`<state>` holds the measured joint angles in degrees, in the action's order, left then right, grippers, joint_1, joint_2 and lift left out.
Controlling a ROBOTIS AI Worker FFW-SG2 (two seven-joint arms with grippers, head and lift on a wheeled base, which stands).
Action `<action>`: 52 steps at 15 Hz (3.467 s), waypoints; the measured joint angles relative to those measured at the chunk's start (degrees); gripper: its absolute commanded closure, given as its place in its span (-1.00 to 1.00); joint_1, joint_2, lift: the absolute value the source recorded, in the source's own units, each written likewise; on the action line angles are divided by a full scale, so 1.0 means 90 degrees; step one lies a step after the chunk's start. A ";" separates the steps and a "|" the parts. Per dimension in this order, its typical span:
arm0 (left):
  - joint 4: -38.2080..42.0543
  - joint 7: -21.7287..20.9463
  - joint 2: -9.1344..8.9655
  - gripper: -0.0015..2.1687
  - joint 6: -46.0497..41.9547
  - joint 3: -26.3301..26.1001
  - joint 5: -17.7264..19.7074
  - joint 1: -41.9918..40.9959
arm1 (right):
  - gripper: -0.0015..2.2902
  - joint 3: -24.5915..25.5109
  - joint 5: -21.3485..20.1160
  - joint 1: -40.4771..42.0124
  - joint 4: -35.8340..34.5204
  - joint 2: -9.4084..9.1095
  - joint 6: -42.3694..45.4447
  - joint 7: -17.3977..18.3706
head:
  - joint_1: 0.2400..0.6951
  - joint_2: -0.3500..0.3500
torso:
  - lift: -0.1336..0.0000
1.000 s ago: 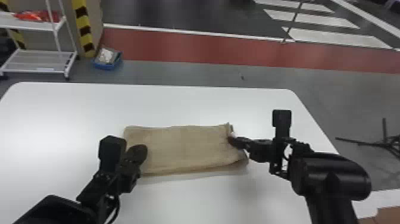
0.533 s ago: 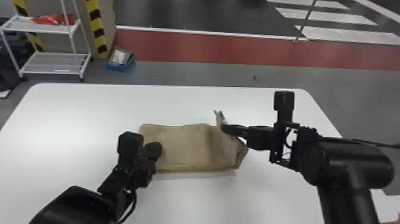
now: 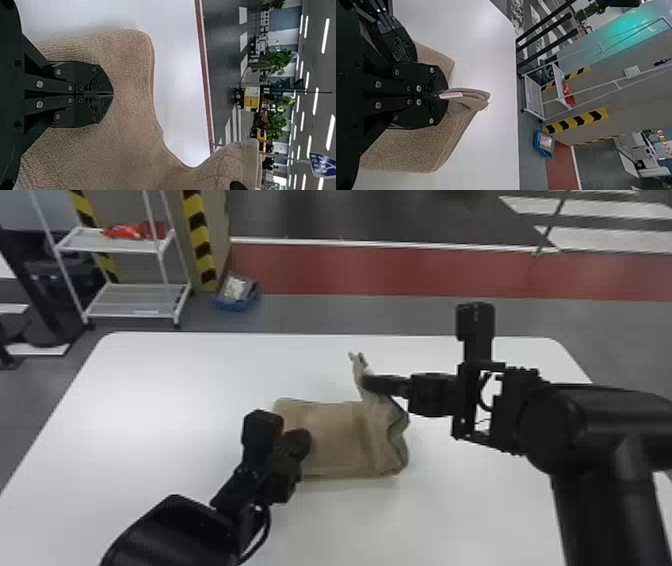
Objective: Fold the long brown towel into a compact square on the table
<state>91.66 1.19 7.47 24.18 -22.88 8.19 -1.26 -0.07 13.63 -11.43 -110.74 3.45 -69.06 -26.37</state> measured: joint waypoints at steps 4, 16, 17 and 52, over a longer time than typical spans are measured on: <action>0.0292 -0.0057 0.0011 0.75 0.0087 0.0032 0.0074 -0.0166 | 0.08 -0.0140 -0.0020 -0.0085 0.0253 -0.0149 0.0152 0.0129 | 1.00 -0.11 | -0.72; 0.1212 -0.0956 0.0262 0.75 0.0771 0.1087 0.0155 -0.0891 | 0.08 0.0213 0.0034 -0.0119 0.0263 -0.0037 0.0199 0.0164 | 1.00 -0.04 | -0.72; 0.1177 -0.0954 0.0251 0.75 0.0767 0.1062 0.0151 -0.0892 | 0.08 0.0076 0.0035 -0.0125 0.0263 -0.0058 0.0197 0.0180 | 1.00 -0.01 | -0.72; 0.1031 -0.0856 0.0147 0.75 0.0610 0.0844 0.0206 -0.0915 | 0.76 0.0938 0.0130 0.3040 -0.1640 0.0026 0.0961 -0.0747 | 1.00 -0.21 | -0.72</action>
<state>100.94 -6.51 8.79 29.67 -15.29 10.04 -9.49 8.37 14.80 15.93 -125.49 3.68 -60.41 -33.09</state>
